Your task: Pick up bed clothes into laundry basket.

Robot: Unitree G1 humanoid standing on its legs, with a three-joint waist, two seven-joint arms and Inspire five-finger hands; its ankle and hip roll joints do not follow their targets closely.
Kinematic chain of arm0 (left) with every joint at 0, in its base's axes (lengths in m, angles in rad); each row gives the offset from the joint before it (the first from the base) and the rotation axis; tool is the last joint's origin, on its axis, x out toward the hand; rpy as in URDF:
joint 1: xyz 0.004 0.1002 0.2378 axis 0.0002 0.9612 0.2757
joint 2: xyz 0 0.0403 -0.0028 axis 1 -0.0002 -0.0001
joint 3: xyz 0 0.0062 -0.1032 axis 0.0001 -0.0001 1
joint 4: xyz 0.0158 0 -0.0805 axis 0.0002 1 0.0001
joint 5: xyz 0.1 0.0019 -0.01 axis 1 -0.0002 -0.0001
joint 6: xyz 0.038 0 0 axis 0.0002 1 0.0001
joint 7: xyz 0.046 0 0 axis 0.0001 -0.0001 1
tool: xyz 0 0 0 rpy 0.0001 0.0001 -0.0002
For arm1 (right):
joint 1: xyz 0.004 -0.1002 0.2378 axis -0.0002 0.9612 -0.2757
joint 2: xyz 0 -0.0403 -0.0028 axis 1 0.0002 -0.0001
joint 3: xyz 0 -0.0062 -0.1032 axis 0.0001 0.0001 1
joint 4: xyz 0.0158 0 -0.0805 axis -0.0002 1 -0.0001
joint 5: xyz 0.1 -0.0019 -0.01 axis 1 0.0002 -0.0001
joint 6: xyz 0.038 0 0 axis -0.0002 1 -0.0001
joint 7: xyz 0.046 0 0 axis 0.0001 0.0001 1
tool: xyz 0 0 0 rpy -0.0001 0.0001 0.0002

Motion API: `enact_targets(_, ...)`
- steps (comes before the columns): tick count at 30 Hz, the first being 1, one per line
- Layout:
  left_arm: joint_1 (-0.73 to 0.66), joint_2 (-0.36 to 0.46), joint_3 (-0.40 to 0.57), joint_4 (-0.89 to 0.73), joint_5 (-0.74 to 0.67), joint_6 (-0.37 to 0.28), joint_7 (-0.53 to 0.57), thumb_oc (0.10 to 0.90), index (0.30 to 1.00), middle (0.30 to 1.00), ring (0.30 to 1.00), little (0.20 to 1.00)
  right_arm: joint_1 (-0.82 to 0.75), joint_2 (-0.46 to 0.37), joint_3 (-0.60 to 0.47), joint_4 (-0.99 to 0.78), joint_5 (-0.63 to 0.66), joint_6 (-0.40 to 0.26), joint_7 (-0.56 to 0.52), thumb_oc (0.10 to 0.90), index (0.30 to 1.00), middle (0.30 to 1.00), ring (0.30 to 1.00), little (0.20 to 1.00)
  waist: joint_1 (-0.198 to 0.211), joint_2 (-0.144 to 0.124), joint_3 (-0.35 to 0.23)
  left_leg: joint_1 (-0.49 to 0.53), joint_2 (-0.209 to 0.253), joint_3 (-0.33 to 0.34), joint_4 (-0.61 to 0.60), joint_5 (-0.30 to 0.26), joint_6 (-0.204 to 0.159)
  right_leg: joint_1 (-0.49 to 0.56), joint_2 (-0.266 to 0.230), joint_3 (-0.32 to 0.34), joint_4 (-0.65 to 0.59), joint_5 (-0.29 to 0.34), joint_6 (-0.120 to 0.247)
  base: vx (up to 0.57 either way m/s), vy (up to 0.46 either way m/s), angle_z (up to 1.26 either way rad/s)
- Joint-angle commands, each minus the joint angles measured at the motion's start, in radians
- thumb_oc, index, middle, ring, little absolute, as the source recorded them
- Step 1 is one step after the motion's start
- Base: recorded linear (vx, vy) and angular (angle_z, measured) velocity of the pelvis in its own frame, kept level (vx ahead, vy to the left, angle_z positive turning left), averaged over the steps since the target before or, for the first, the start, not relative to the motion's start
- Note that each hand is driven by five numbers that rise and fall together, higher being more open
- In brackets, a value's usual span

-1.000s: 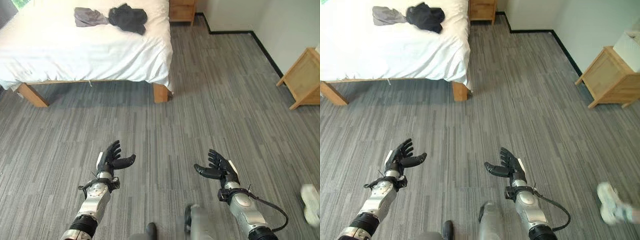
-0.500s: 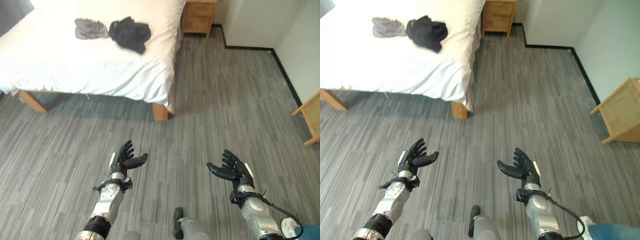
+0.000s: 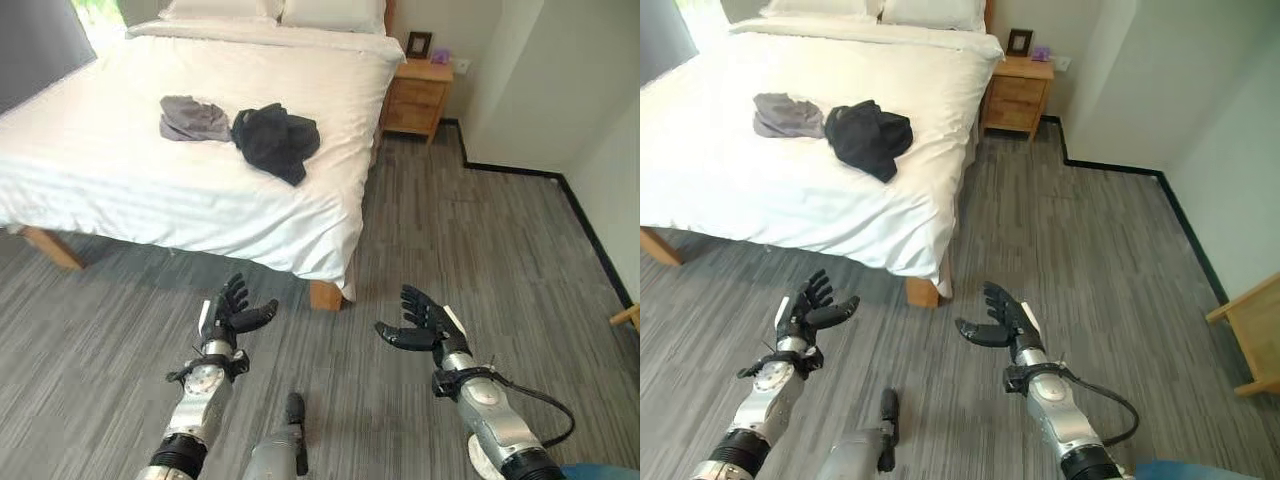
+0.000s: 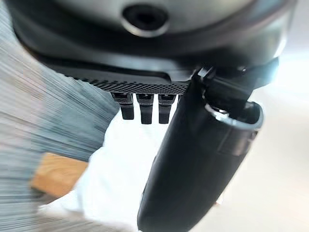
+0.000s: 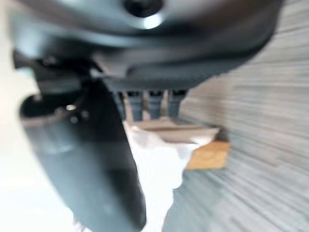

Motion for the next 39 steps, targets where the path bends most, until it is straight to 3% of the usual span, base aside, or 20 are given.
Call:
enact_targets(1, -0.085, 0.046, 0.009, -0.174, 0.037, -0.108, -0.017, 0.8, 0.9, 0.9, 0.9, 0.9, -0.109, -0.018, -0.058, -0.128, -0.031, -0.095, 0.023, 0.8, 0.9, 0.9, 0.9, 0.9, 0.066, 0.014, -0.045, 0.04, 0.075, -0.002, 0.0, -0.01, -0.093, -0.128, -0.142, 0.043, 0.294, 0.293, 0.118, 0.38, 0.207, 0.22)
enact_targets(2, -0.097, 0.047, -0.013, -0.179, 0.035, -0.101, -0.02, 0.8, 0.9, 0.9, 0.9, 0.9, -0.106, -0.014, -0.058, -0.131, -0.04, -0.092, 0.011, 0.8, 0.9, 0.9, 0.9, 0.9, 0.056, 0.019, -0.033, 0.072, 0.062, -0.012, 0.013, -0.051, -0.068, -0.189, -0.147, 0.071, 0.438, 0.407, 0.123, 0.37, 0.19, 0.34)
enact_targets(3, -0.106, 0.044, -0.026, -0.176, 0.031, -0.101, -0.023, 0.8, 0.9, 0.9, 0.9, 0.9, -0.108, -0.008, -0.059, -0.131, -0.044, -0.09, 0.006, 0.8, 0.9, 0.9, 0.9, 0.9, 0.034, 0.031, -0.015, 0.12, 0.056, -0.033, 0.013, -0.076, -0.053, -0.26, -0.146, 0.082, 0.54, 0.445, 0.118, 0.7, 0.239, 0.6)
enact_targets(4, -0.138, 0.042, -0.053, -0.18, 0.027, -0.105, -0.033, 0.8, 0.9, 0.9, 0.9, 0.9, -0.129, 0.004, -0.055, -0.122, -0.031, -0.095, 0.0, 0.8, 0.9, 0.9, 0.9, 0.9, 0.006, 0.068, 0.003, 0.193, 0.063, -0.079, -0.006, -0.114, -0.031, -0.369, -0.106, 0.106, 0.635, 0.479, 0.095, 0.52, 0.13, 0.67)
enact_targets(6, -0.142, 0.047, -0.064, -0.192, 0.031, -0.104, -0.039, 0.8, 0.9, 0.9, 0.9, 0.9, -0.132, 0.0, -0.058, -0.131, -0.037, -0.092, 0.002, 0.8, 0.9, 0.9, 0.9, 0.9, -0.016, 0.064, 0.017, 0.244, 0.042, -0.111, -0.022, -0.136, -0.026, -0.435, -0.134, 0.097, 0.68, 0.416, 0.09, 0.54, -0.016, 0.75)
enact_targets(7, -0.149, 0.053, -0.084, -0.241, 0.011, -0.103, -0.078, 0.8, 0.9, 0.9, 0.9, 0.9, -0.136, -0.023, -0.067, -0.17, -0.049, -0.093, 0.024, 0.8, 0.9, 0.9, 0.9, 0.9, -0.042, 0.058, 0.022, 0.317, 0.034, -0.153, -0.049, -0.169, -0.041, -0.497, -0.213, 0.055, 0.556, 0.361, 0.076, 0.72, -0.158, 1.0)
enact_targets(8, -0.152, 0.054, -0.097, -0.265, -0.01, -0.103, -0.101, 0.8, 0.9, 0.9, 0.9, 0.9, -0.146, -0.049, -0.073, -0.191, -0.068, -0.097, 0.027, 0.8, 0.9, 0.9, 0.9, 0.9, -0.054, 0.057, 0.025, 0.345, 0.029, -0.18, -0.065, -0.181, -0.049, -0.52, -0.22, 0.048, 0.497, 0.343, 0.075, 0.75, -0.258, 1.25)
enact_targets(10, -0.163, 0.065, -0.137, -0.329, -0.023, -0.111, -0.155, 0.8, 0.9, 0.9, 0.9, 0.9, -0.148, -0.109, -0.131, -0.253, -0.09, -0.115, 0.007, 0.8, 0.9, 0.9, 0.9, 0.9, -0.097, 0.037, 0.028, 0.406, 0.001, -0.254, -0.084, -0.229, -0.068, -0.548, -0.174, 0.105, 0.264, 0.322, 0.083, 0.52, -0.228, 1.18)
enact_targets(12, -0.162, 0.06, -0.152, -0.347, -0.049, -0.116, -0.182, 0.8, 0.9, 0.9, 0.9, 0.9, -0.142, -0.125, -0.158, -0.279, -0.08, -0.123, 0.011, 0.8, 0.9, 0.9, 0.9, 0.9, -0.115, 0.028, 0.024, 0.438, -0.004, -0.288, -0.098, -0.25, -0.078, -0.538, -0.149, 0.136, 0.129, 0.322, 0.097, 0.42, -0.185, 1.12)
enact_targets(13, -0.167, 0.047, -0.172, -0.359, -0.085, -0.121, -0.205, 0.8, 0.9, 0.9, 0.9, 0.9, -0.152, -0.149, -0.187, -0.298, -0.07, -0.132, 0.01, 0.8, 0.9, 0.9, 0.9, 0.9, -0.133, 0.017, 0.02, 0.456, -0.006, -0.321, -0.111, -0.26, -0.088, -0.543, -0.134, 0.177, 0.017, 0.338, 0.109, 0.66, -0.373, 0.97)
enact_targets(14, -0.168, 0.039, -0.2, -0.402, -0.098, -0.123, -0.228, 0.8, 0.9, 0.9, 0.9, 0.9, -0.19, -0.199, -0.218, -0.328, -0.093, -0.138, -0.007, 0.8, 0.9, 0.9, 0.9, 0.9, -0.134, -0.006, 0.009, 0.49, -0.001, -0.347, -0.129, -0.282, -0.104, -0.557, -0.146, 0.151, -0.069, 0.404, 0.14, 0.58, -0.385, 0.83)
enact_targets(15, -0.163, 0.044, -0.207, -0.425, -0.113, -0.121, -0.245, 0.8, 0.9, 0.9, 0.9, 0.9, -0.232, -0.244, -0.217, -0.313, -0.101, -0.137, -0.008, 0.8, 0.9, 0.9, 0.9, 0.9, -0.125, -0.014, 0.004, 0.504, 0.006, -0.354, -0.127, -0.294, -0.115, -0.555, -0.154, 0.106, -0.074, 0.431, 0.146, 0.53, -0.354, 0.78)
enact_targets(18, -0.159, 0.039, -0.235, -0.474, -0.184, -0.107, -0.291, 0.8, 0.9, 0.9, 0.9, 0.9, -0.312, -0.386, -0.192, -0.253, -0.127, -0.124, -0.001, 0.8, 0.9, 0.9, 0.9, 0.9, -0.109, -0.032, -0.012, 0.495, 0.026, -0.392, -0.078, -0.315, -0.135, -0.51, -0.154, 0.101, -0.054, 0.404, 0.123, 0.27, -0.237, 0.71)
enact_targets(20, -0.148, 0.037, -0.242, -0.488, -0.209, -0.1, -0.313, 0.8, 0.9, 0.9, 0.9, 0.9, -0.379, -0.451, -0.16, -0.223, -0.171, -0.118, -0.006, 0.8, 0.9, 0.9, 0.9, 0.9, -0.109, -0.028, -0.016, 0.486, 0.048, -0.403, -0.033, -0.298, -0.158, -0.495, -0.135, 0.095, -0.054, 0.391, 0.111, 0.19, -0.202, 0.54)
enact_targets(23, -0.138, 0.034, -0.256, -0.507, -0.212, -0.097, -0.314, 0.8, 0.9, 0.9, 0.9, 0.9, -0.556, -0.598, -0.061, -0.144, -0.249, -0.099, -0.024, 0.8, 0.9, 0.9, 0.9, 0.9, -0.096, -0.042, 0.012, 0.348, 0.076, -0.375, 0.292, -0.171, -0.231, -0.423, -0.133, 0.029, -0.063, 0.364, 0.058, 0.2, -0.218, 0.27)
enact_targets(25, -0.139, 0.047, -0.268, -0.538, -0.244, -0.088, -0.319, 0.8, 0.9, 0.9, 0.9, 0.9, -0.693, -0.663, 0.032, -0.091, -0.283, -0.079, -0.044, 0.8, 0.9, 0.9, 0.9, 0.9, -0.072, -0.047, 0.043, 0.281, 0.118, -0.329, 0.398, -0.123, -0.236, -0.368, -0.115, -0.006, -0.08, 0.328, 0.033, 0.18, -0.205, 0.29)
enact_targets(27, -0.146, 0.051, -0.297, -0.55, -0.258, -0.074, -0.331, 0.8, 0.9, 0.9, 0.9, 0.9, -0.793, -0.724, 0.109, -0.009, -0.301, -0.06, -0.049, 0.8, 0.9, 0.9, 0.9, 0.9, -0.057, -0.048, 0.055, 0.214, 0.179, -0.25, 0.336, -0.098, -0.231, -0.32, -0.112, -0.036, -0.11, 0.302, 0.031, 0.19, -0.129, 0.53)
enact_targets(30, -0.136, 0.06, -0.333, -0.556, -0.263, -0.066, -0.347, 0.8, 0.9, 0.9, 0.9, 0.9, -0.95, -0.745, 0.246, 0.083, -0.346, -0.047, -0.055, 0.8, 0.9, 0.9, 0.9, 0.9, -0.027, -0.032, 0.041, 0.183, 0.145, -0.229, 0.103, -0.125, -0.218, -0.282, -0.088, -0.042, -0.152, 0.285, 0.049, 0.25, -0.046, 0.59)
enact_targets(33, -0.133, 0.078, -0.387, -0.581, -0.278, -0.055, -0.363, 0.8, 0.9, 0.9, 0.9, 0.9, -1.105, -0.682, 0.35, 0.239, -0.387, -0.03, -0.071, 0.8, 0.9, 0.9, 0.9, 0.9, -0.015, -0.016, 0.035, 0.219, 0.114, -0.284, 0.002, -0.123, -0.217, -0.275, -0.068, -0.03, -0.156, 0.269, 0.051, 0.23, 0.004, -0.39)
enact_targets(39, -0.141, 0.109, -0.429, -0.611, -0.303, -0.047, -0.369, 0.8, 0.9, 0.9, 0.9, 0.9, -1.255, -0.552, 0.427, 0.418, -0.382, -0.016, -0.092, 0.8, 0.9, 0.9, 0.9, 0.9, -0.015, -0.017, 0.024, 0.272, 0.111, -0.255, -0.158, -0.11, -0.197, -0.342, -0.059, -0.008, -0.175, 0.284, 0.06, 0.05, 0.041, -0.17)
